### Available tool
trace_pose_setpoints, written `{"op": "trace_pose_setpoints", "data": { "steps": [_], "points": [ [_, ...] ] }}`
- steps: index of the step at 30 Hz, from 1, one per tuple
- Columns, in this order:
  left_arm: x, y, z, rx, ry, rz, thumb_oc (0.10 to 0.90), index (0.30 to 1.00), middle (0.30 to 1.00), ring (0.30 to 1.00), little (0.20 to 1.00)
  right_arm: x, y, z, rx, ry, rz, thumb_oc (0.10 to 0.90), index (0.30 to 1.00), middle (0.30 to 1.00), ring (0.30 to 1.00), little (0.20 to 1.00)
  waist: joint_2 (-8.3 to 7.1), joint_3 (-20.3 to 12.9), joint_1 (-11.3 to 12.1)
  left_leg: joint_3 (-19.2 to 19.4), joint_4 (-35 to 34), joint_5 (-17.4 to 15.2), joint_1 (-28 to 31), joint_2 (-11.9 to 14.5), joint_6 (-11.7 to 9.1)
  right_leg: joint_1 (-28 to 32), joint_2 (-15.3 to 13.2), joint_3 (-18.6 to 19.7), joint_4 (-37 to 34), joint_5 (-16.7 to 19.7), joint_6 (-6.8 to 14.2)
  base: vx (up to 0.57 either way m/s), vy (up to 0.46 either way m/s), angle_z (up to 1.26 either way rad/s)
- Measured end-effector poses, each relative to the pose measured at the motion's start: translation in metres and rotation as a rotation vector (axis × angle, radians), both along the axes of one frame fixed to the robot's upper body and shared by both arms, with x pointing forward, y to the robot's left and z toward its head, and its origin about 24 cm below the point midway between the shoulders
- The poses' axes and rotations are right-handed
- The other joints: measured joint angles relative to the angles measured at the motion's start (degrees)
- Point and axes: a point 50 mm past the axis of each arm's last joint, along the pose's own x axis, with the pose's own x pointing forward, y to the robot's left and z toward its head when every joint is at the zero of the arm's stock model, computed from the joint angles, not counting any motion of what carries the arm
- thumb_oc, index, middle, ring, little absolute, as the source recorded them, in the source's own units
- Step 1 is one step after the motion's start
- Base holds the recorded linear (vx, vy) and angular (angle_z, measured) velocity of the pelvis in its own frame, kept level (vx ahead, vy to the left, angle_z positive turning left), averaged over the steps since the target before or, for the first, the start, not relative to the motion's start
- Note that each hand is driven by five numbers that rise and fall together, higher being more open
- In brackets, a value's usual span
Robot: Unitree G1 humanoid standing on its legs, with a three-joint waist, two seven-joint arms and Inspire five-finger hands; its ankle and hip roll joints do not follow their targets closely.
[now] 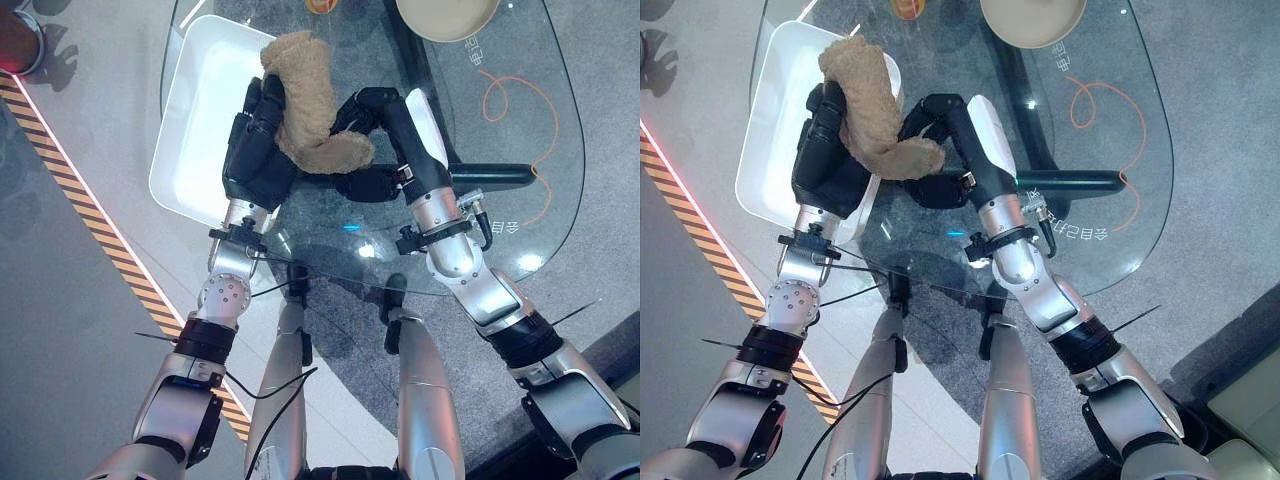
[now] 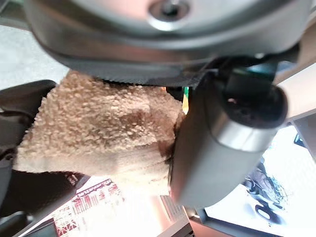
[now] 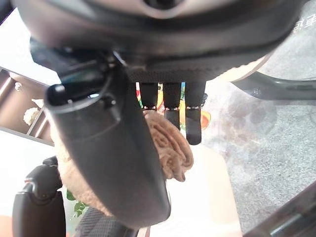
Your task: Wipe the table with a cloth and put it in the basket.
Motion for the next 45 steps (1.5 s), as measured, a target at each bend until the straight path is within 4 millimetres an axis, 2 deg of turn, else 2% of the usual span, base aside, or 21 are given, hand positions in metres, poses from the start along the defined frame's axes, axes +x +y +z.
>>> {"op": "trace_pose_setpoints", "data": {
  "steps": [21,29,36,45],
  "points": [
    [-0.001,0.007,0.003,-0.062,-0.028,0.105,0.1,0.3,0.3,0.3,0.2,0.0,0.002,0.001,0.013,-0.004,0.009,0.8,0.9,0.9,0.9,0.9,0.0,0.0,0.2,0.0,-0.1,0.0,0.0,0.0,0.0,-0.1,0.0,0.0,0.0,0.0,0.0,0.0,0.0,0.0],
    [-0.001,0.017,0.005,-0.115,0.0,0.213,0.1,0.3,0.3,0.3,0.2,0.0,0.0,0.002,0.016,-0.007,0.004,0.8,0.9,0.9,0.9,0.9,0.01,0.0,0.3,0.0,-0.1,0.0,-0.1,0.0,0.0,-0.2,0.0,0.0,0.1,0.0,0.0,-0.01,-0.002,0.0],
    [-0.001,0.036,0.006,-0.189,0.028,0.329,0.1,0.3,0.3,0.3,0.2,0.002,-0.013,0.013,0.064,-0.039,-0.045,0.8,0.9,0.9,0.9,0.9,0.02,0.0,0.8,0.0,-0.2,0.0,-0.2,0.0,0.0,-0.3,0.0,0.0,0.1,-0.1,0.1,-0.01,-0.001,0.0],
    [-0.001,0.04,0.005,-0.206,0.056,0.374,0.1,0.3,0.3,0.3,0.2,0.004,-0.018,0.014,0.094,-0.052,-0.082,0.8,0.9,0.9,0.9,0.9,0.02,0.0,1.6,0.0,-0.3,0.0,-0.2,0.0,0.0,-0.3,0.0,0.0,0.1,-0.1,0.1,0.0,0.0,0.0]
  ]
}}
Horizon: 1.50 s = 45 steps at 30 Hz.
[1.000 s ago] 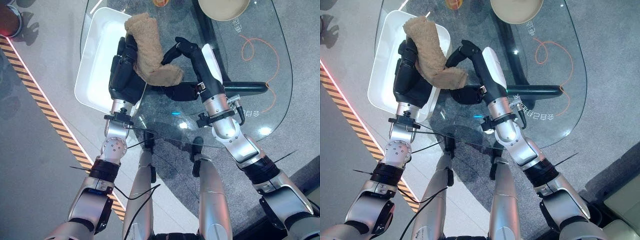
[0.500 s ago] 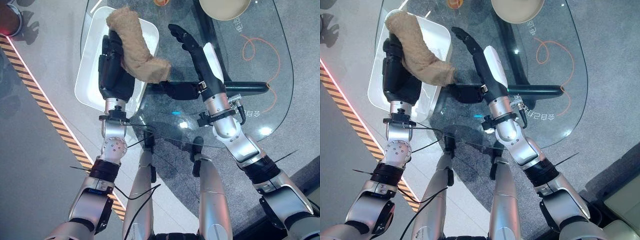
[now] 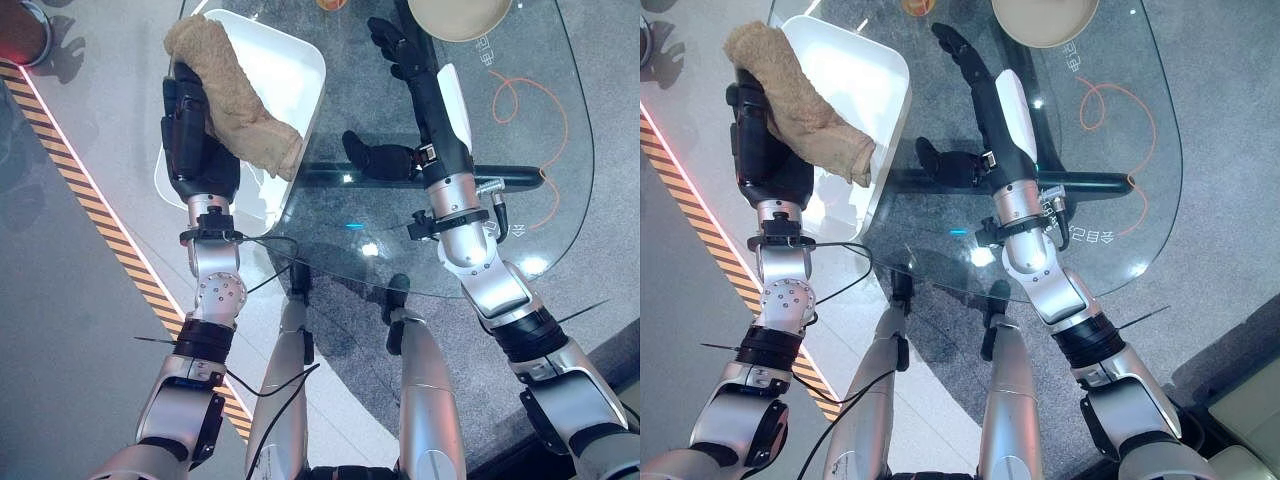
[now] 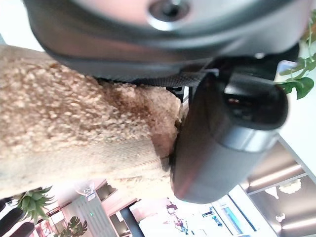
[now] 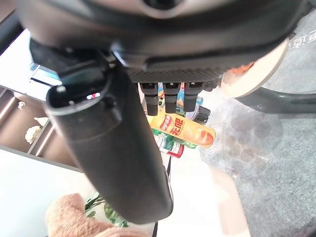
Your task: Wipe the table with a cloth and put it in the basket.
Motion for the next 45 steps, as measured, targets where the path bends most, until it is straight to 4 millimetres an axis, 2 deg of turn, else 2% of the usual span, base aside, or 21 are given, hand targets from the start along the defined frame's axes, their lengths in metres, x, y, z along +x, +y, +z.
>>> {"op": "trace_pose_setpoints", "data": {
  "steps": [8,17,24,31,38,45],
  "points": [
    [0.001,0.004,-0.002,0.02,0.048,0.059,0.1,0.3,0.3,0.3,0.2,0.016,-0.025,-0.015,0.067,0.041,-0.169,0.8,0.9,0.9,0.9,0.9,0.0,0.0,-0.2,0.0,-0.2,0.0,0.0,0.0,0.0,0.0,0.0,0.0,-0.2,0.0,0.0,0.0,0.0,0.0],
    [0.007,0.024,-0.013,0.073,0.164,0.179,0.1,0.3,0.3,0.3,0.2,0.031,-0.079,-0.032,0.198,0.077,-0.464,0.8,0.9,0.9,0.9,0.9,0.0,0.0,-0.8,0.2,-0.7,0.0,-0.1,0.0,0.0,-0.3,0.0,0.2,-0.5,0.0,0.0,0.0,0.0,0.0],
    [0.014,0.051,0.003,0.159,0.209,0.317,0.1,0.3,0.3,0.3,0.2,0.041,-0.129,-0.053,0.288,0.163,-0.721,0.8,0.9,0.9,0.9,0.9,0.0,0.0,-1.4,0.8,-0.9,0.0,-0.1,0.2,0.0,-0.4,0.3,0.5,-1.4,0.4,0.2,-0.01,-0.001,-0.03],
    [0.016,0.067,0.027,0.257,0.21,0.429,0.1,0.3,0.3,0.3,0.2,0.035,-0.17,-0.079,0.378,0.269,-0.922,0.8,0.9,0.9,0.9,0.9,0.01,0.0,-1.5,1.5,-1.1,0.0,-0.2,0.3,0.0,-0.8,0.4,1.2,-1.7,0.6,0.2,-0.01,0.001,-0.03],
    [0.021,0.067,0.036,0.371,0.256,0.523,0.1,0.3,0.3,0.3,0.2,0.028,-0.193,-0.1,0.452,0.354,-1.027,0.8,0.9,0.9,0.9,0.9,0.05,0.0,-1.5,1.8,-1.5,0.0,-0.3,0.4,0.0,-1.2,0.6,1.5,-2.1,0.8,0.2,0.0,0.0,-0.02],
    [0.026,0.074,0.04,0.583,0.351,0.671,0.1,0.3,0.3,0.3,0.2,0.019,-0.209,-0.12,0.472,0.444,-1.096,0.8,0.9,0.9,0.9,0.9,0.05,0.0,-1.6,2.2,-1.7,0.0,-0.3,0.7,0.0,-1.4,0.9,1.7,-2.2,0.9,0.2,0.0,-0.003,-0.01]
  ]
}}
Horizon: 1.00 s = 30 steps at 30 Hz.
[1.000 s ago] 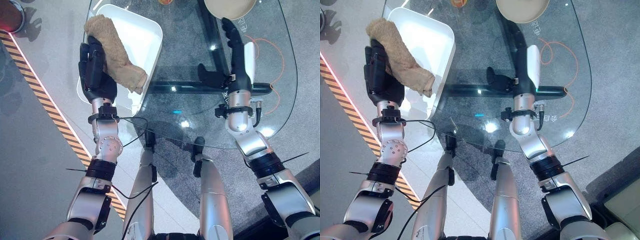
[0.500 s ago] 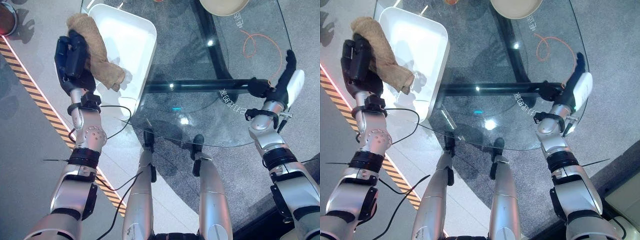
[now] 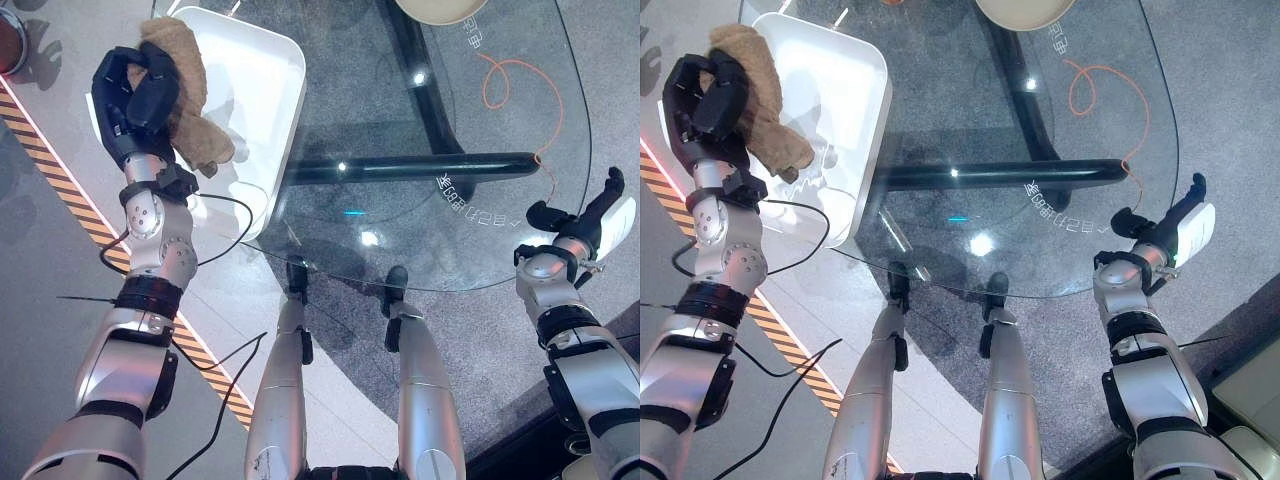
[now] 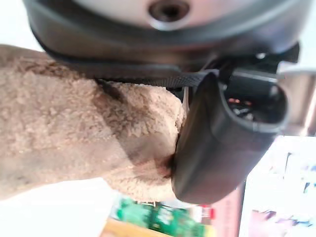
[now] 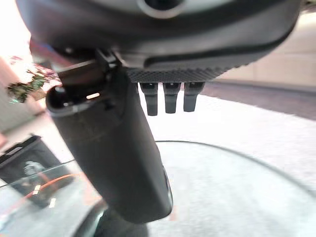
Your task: Wipe the table with a cloth and put it in the basket.
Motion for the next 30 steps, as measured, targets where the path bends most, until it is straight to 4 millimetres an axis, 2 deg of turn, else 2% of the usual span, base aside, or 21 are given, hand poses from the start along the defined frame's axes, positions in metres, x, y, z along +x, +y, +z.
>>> {"op": "trace_pose_setpoints", "data": {
  "steps": [12,16,23,30],
  "points": [
    [0.006,0.0,-0.005,0.187,0.136,0.117,0.1,0.3,0.3,0.3,0.2,-0.026,-0.021,-0.043,0.092,0.177,-0.058,0.8,0.9,0.9,0.9,0.9,0.0,0.0,-0.2,0.4,0.0,0.0,0.2,0.1,0.0,-0.1,0.0,0.3,0.2,0.1,-0.1,0.01,0.004,0.0],
    [0.008,0.003,-0.009,0.221,0.173,0.156,0.1,0.3,0.3,0.3,0.2,-0.031,-0.023,-0.05,0.112,0.212,-0.067,0.8,0.9,0.9,0.9,0.9,0.01,0.0,-0.3,0.7,0.0,0.0,0.5,0.1,0.0,-0.1,0.1,0.7,0.5,0.1,-0.1,0.01,0.013,-0.03],
    [0.011,-0.005,-0.018,0.315,0.234,0.169,0.1,0.3,0.3,0.3,0.2,-0.038,-0.027,-0.063,0.144,0.285,-0.071,0.8,0.9,0.9,0.9,0.9,0.02,0.0,-0.7,1.0,0.1,0.1,0.9,0.1,0.0,-0.2,0.2,1.2,0.8,0.2,-0.1,0.01,0.005,-0.01],
    [0.014,-0.007,-0.017,0.397,0.27,0.191,0.1,0.3,0.3,0.3,0.2,-0.04,-0.027,-0.068,0.165,0.33,-0.052,0.8,0.9,0.9,0.9,0.9,0.06,0.0,-1.4,1.7,0.0,0.1,0.9,0.2,0.0,-0.7,0.3,1.8,0.9,0.3,-0.2,0.01,0.015,-0.03]
  ]
}}
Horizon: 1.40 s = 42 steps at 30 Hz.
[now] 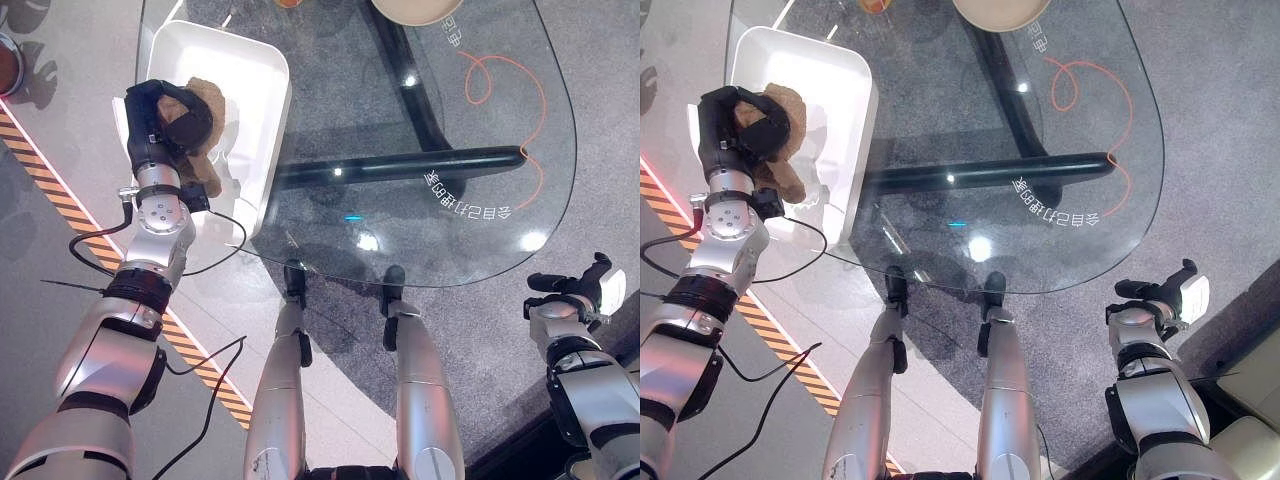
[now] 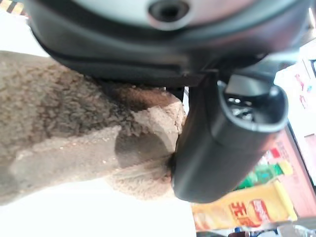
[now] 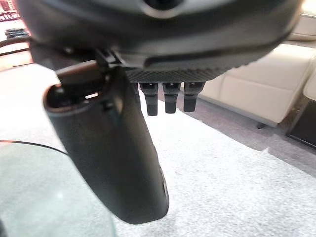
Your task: Wipe the table with a cloth and put it in the basket.
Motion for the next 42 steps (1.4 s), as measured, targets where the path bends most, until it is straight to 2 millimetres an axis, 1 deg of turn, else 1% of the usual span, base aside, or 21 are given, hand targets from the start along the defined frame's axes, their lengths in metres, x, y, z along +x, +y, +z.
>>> {"op": "trace_pose_setpoints", "data": {
  "steps": [11,17,22,25,26,27,28,29,30,42],
  "points": [
    [0.008,-0.001,0.009,0.081,0.066,0.048,0.1,0.3,0.3,0.3,0.2,0.0,0.003,-0.008,0.053,0.085,0.085,0.8,0.9,0.9,0.9,0.9,0.21,-0.1,-0.3,0.7,-0.1,0.0,0.0,0.1,0.0,-0.7,0.2,0.8,0.3,0.0,0.0,0.0,0.011,-0.02],
    [0.01,-0.002,0.006,0.105,0.11,0.057,0.1,0.3,0.3,0.3,0.2,0.002,0.005,-0.01,0.064,0.107,0.12,0.8,0.9,0.9,0.9,0.9,0.22,-0.1,-0.5,1.1,-0.2,0.0,0.0,0.1,0.0,-1.1,0.2,1.2,0.6,0.0,0.0,0.0,0.0,0.0],
    [0.01,-0.001,0.005,0.105,0.114,0.058,0.1,0.3,0.3,0.3,0.2,0.002,0.006,-0.011,0.069,0.114,0.13,0.8,0.9,0.9,0.9,0.9,0.26,-0.1,-1.2,1.1,-0.1,0.0,-0.7,0.1,0.0,-1.9,0.2,1.3,1.0,0.0,0.0,0.0,0.0,0.0],
    [0.01,0.001,0.001,0.102,0.136,0.069,0.1,0.3,0.3,0.3,0.2,0.003,0.009,-0.013,0.076,0.116,0.136,0.8,0.9,0.9,0.9,0.9,0.26,-0.1,-1.7,1.1,0.0,0.0,-0.8,0.1,-0.1,-2.0,0.2,1.3,1.1,0.0,0.0,0.0,0.0,0.0],
    [0.01,0.002,0.0,0.101,0.141,0.072,0.281,0.455,0.455,0.455,0.381,0.003,0.01,-0.013,0.078,0.118,0.137,0.8,0.9,0.9,0.9,0.9,0.26,-0.1,-1.8,1.1,0.0,0.0,-0.8,0.1,-0.1,-2.0,0.3,1.3,1.1,0.0,0.0,0.0,0.0,0.0],
    [0.011,0.002,0.0,0.101,0.143,0.071,0.41,0.566,0.566,0.566,0.51,0.002,0.01,-0.014,0.079,0.121,0.135,0.8,0.9,0.9,0.9,0.9,0.26,-0.1,-1.9,1.1,0.0,0.1,-0.8,0.1,-0.1,-2.0,0.3,1.3,1.1,0.0,0.0,0.0,0.0,0.0],
    [0.011,0.002,0.0,0.101,0.143,0.07,0.556,0.691,0.691,0.691,0.656,0.002,0.009,-0.015,0.079,0.124,0.133,0.8,0.9,0.9,0.9,0.9,0.26,-0.1,-1.9,1.1,0.0,0.1,-0.8,0.1,-0.1,-2.0,0.3,1.3,1.1,0.0,0.0,0.0,0.0,0.0],
    [0.011,0.002,0.0,0.101,0.143,0.07,0.556,0.691,0.691,0.691,0.656,0.002,0.009,-0.015,0.079,0.124,0.133,0.8,0.9,0.9,0.9,0.9,0.26,-0.1,-1.9,1.1,0.0,0.1,-0.8,0.1,-0.1,-2.0,0.3,1.3,1.1,0.0,0.0,0.0,0.0,0.0],
    [0.011,0.002,-0.001,0.101,0.143,0.07,0.8,0.9,0.9,0.9,0.9,0.002,0.009,-0.015,0.08,0.127,0.132,0.8,0.9,0.9,0.9,0.9,0.26,-0.1,-1.8,1.1,0.0,0.1,-0.7,0.1,-0.1,-1.9,0.3,1.3,1.2,0.0,0.0,0.0,0.0,0.0],
    [0.011,0.002,0.001,0.099,0.139,0.07,0.8,0.9,0.9,0.9,0.9,0.002,0.009,-0.015,0.08,0.128,0.13,0.8,0.9,0.9,0.9,0.9,0.28,-0.1,-1.7,0.8,1.0,0.1,-0.7,0.1,-0.1,-1.7,0.3,1.3,1.7,0.1,-0.2,0.0,0.0,0.0]
  ]
}}
